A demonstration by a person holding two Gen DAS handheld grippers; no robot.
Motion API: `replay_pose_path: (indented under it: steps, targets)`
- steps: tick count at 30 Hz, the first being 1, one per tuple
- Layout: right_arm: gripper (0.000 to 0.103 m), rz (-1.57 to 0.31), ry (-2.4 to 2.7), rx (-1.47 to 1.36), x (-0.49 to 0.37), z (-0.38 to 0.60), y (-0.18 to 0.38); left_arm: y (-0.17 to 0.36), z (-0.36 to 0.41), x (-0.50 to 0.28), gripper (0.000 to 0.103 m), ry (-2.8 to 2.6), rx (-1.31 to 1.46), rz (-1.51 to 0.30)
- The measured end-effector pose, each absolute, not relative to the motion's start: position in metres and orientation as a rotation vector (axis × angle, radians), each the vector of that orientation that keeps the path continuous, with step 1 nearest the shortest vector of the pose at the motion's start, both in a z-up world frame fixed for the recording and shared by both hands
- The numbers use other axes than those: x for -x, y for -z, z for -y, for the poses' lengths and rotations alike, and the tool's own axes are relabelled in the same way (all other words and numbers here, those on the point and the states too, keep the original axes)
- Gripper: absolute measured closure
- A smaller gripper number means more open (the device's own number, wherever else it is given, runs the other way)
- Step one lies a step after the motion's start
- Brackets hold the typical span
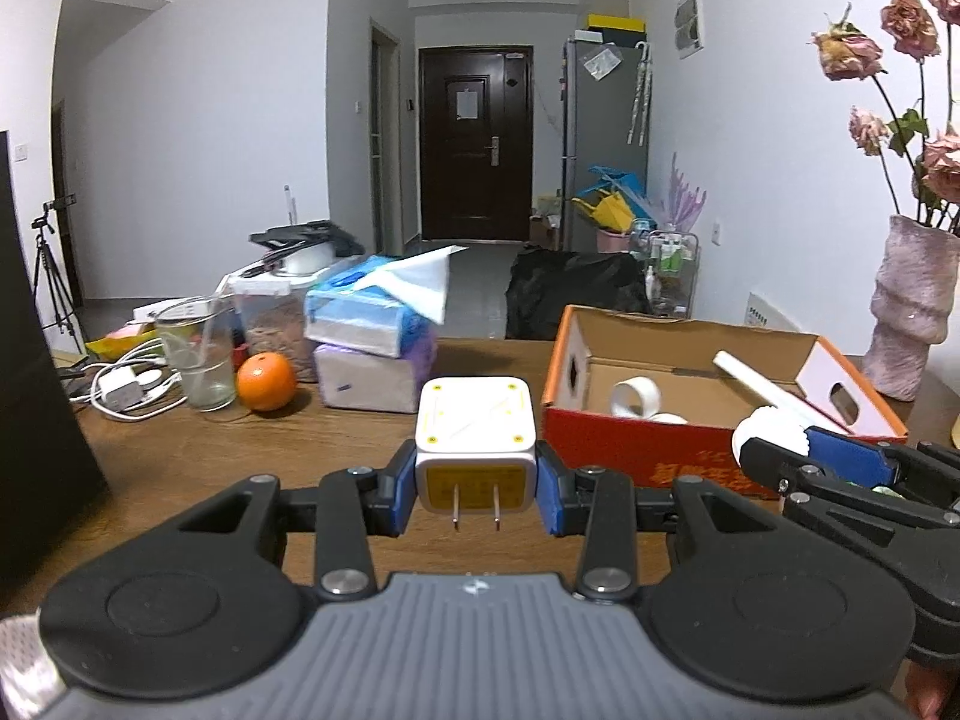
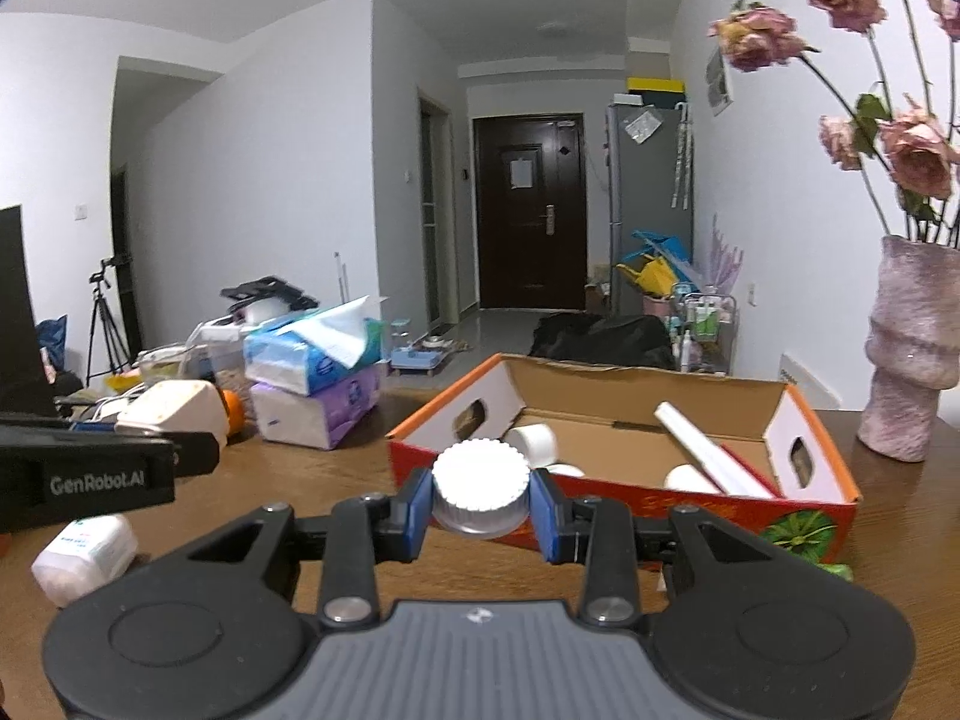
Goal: Organize rigid objects
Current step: 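Carry the charger and white cap in both grippers over the box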
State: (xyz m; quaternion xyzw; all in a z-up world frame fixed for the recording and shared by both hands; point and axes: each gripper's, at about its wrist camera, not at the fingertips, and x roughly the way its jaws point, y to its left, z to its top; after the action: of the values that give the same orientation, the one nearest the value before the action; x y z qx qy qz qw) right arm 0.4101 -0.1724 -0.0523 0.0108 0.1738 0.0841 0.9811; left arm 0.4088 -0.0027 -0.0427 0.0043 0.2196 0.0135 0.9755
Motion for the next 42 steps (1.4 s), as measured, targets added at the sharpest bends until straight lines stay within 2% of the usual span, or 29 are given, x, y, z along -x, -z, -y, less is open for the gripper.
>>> replay_pose_path:
  steps: [42]
  targets:
    - [0.069,-0.292,0.013,-0.056,-0.459,0.282,0.039,0.047,0.118,-0.500,0.063,0.058,0.006,-0.427]
